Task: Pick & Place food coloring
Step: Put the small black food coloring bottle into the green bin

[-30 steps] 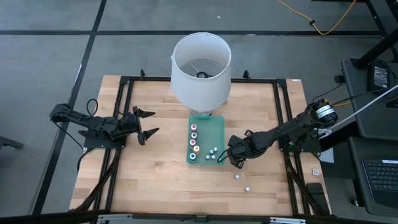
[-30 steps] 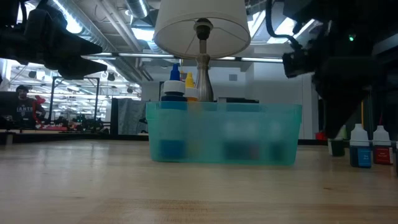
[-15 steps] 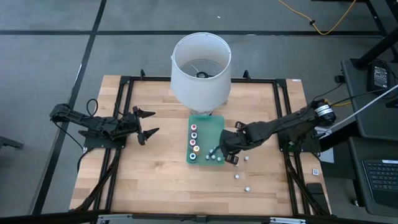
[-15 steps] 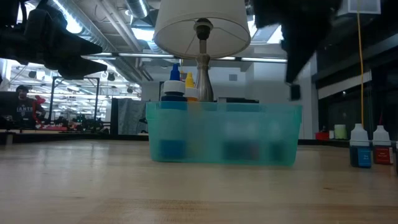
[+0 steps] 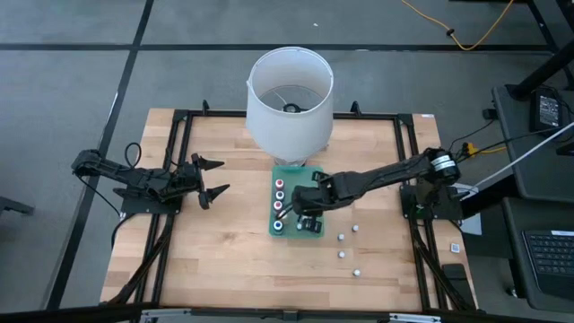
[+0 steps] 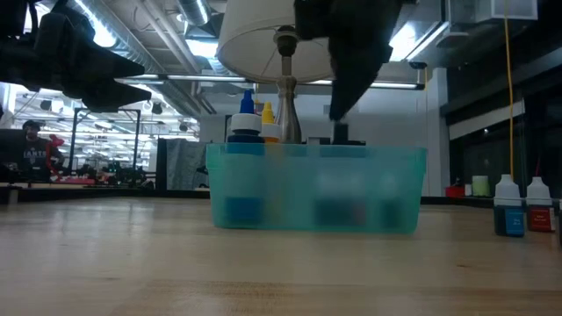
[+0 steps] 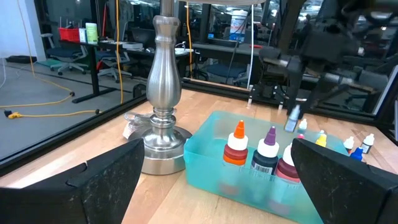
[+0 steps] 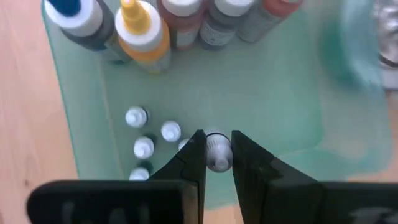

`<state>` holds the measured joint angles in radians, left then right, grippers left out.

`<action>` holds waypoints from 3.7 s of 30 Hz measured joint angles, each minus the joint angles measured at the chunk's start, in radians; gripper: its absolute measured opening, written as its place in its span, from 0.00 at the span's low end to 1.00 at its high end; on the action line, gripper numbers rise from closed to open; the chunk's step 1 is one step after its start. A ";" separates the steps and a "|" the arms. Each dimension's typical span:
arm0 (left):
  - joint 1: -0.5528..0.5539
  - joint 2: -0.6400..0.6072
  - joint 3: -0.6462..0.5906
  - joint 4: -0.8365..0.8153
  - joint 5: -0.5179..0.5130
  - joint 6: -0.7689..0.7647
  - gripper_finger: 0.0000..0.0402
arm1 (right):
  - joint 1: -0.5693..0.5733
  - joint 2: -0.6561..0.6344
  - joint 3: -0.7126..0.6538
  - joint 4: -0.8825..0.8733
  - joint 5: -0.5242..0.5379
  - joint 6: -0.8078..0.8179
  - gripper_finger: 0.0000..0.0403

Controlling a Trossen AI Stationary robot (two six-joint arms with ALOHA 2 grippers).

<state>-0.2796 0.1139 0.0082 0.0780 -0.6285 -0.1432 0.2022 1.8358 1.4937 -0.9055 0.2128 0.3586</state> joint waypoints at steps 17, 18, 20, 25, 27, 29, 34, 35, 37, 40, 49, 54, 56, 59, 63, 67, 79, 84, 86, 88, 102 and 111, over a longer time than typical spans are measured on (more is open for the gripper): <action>0.000 0.000 0.000 0.000 0.000 0.000 1.00 | -0.017 0.197 0.000 0.130 -0.031 -0.052 0.15; 0.000 0.000 0.000 0.000 0.000 0.000 1.00 | -0.016 0.204 0.000 0.135 -0.031 -0.052 0.15; 0.000 0.000 0.000 0.000 0.000 0.000 1.00 | -0.017 0.215 0.000 0.134 -0.029 -0.049 0.17; 0.000 0.000 0.000 0.000 0.000 0.000 1.00 | -0.019 0.217 0.000 0.141 -0.023 -0.048 0.26; 0.000 0.000 0.000 0.000 0.000 0.000 1.00 | -0.019 0.217 0.000 0.150 -0.023 -0.049 0.29; 0.000 0.000 0.000 0.000 0.000 0.000 1.00 | -0.020 0.217 0.000 0.151 -0.023 -0.049 0.32; 0.000 0.000 0.000 0.000 0.000 0.000 1.00 | -0.023 0.216 0.000 0.147 -0.023 -0.049 0.40; 0.000 0.000 0.000 0.000 0.000 0.000 1.00 | -0.023 0.216 0.000 0.147 -0.023 -0.049 0.42; 0.000 0.000 0.000 0.000 0.000 0.000 1.00 | -0.023 0.216 0.000 0.147 -0.023 -0.049 0.45; 0.000 0.000 0.000 0.000 0.000 0.000 1.00 | -0.023 0.216 0.000 0.135 -0.023 -0.049 0.49; 0.000 0.000 0.000 0.000 0.000 0.000 1.00 | -0.023 0.130 0.000 0.099 -0.023 -0.052 0.57; 0.000 0.000 0.000 0.000 0.000 0.000 1.00 | -0.023 0.065 0.000 0.076 -0.022 -0.032 0.58; 0.000 0.000 0.000 0.000 0.000 0.000 1.00 | -0.023 0.040 0.000 0.050 -0.020 0.016 0.58; 0.000 0.000 0.000 0.000 0.000 0.000 1.00 | -0.022 -0.008 -0.029 0.024 0.004 0.121 0.58; 0.000 0.000 0.000 0.000 0.000 0.000 1.00 | -0.005 -0.078 -0.090 0.020 0.009 0.198 0.58; 0.000 0.000 0.000 0.000 0.000 0.000 1.00 | 0.026 -0.155 -0.149 0.018 0.006 0.271 0.61; 0.000 0.000 0.000 0.000 0.000 0.000 1.00 | 0.140 -0.344 -0.402 -0.053 -0.004 0.636 0.81; 0.000 0.000 0.000 0.000 0.000 0.000 1.00 | 0.208 -0.373 -0.487 -0.051 -0.015 0.743 0.80; 0.000 0.000 0.000 0.000 0.000 0.000 1.00 | 0.232 -0.376 -0.515 -0.043 -0.016 0.779 0.80; 0.000 0.000 0.000 0.000 0.000 0.000 1.00 | 0.253 -0.376 -0.544 -0.029 -0.016 0.812 0.80; 0.000 0.000 0.000 0.000 0.000 0.000 1.00 | 0.319 -0.352 -0.691 0.147 -0.051 0.868 0.80; 0.000 0.000 0.000 0.000 0.000 0.000 1.00 | 0.319 -0.345 -0.716 0.188 -0.049 0.824 0.74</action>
<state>-0.2796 0.1137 0.0082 0.0780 -0.6285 -0.1434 0.5209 1.4906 0.7780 -0.7178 0.1635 1.1827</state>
